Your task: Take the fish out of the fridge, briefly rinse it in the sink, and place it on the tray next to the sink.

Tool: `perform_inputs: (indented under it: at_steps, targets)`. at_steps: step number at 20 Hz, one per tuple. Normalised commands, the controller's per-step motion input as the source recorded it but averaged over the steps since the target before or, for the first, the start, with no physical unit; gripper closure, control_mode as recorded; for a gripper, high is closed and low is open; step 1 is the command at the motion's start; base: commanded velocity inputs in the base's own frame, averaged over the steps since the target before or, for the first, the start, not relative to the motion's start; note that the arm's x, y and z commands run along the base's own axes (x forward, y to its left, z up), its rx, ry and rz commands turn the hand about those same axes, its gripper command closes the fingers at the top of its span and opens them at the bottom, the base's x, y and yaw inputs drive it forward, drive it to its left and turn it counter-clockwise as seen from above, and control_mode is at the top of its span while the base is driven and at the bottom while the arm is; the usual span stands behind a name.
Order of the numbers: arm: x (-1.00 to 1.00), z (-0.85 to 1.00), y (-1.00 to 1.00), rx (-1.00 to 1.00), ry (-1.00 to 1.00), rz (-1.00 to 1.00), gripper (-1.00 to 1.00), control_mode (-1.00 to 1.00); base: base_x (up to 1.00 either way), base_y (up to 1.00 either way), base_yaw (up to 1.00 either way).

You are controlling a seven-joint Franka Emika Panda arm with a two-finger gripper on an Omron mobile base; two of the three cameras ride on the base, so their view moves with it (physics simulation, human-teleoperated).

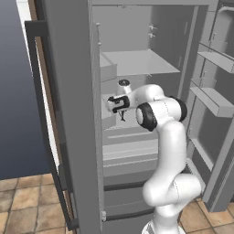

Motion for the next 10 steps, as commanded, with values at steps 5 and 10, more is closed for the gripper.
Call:
perform_inputs:
  at_steps: [5, 10]
  targets:
    - [-0.67, -1.00, 0.09, -0.07, 0.01, 0.00, 1.00, -1.00, 0.00, 0.00, 0.00]
    - [-1.00, -0.88, -0.03, 0.00, -0.09, 0.03, 1.00, -1.00, 0.00, 0.00, 0.00]
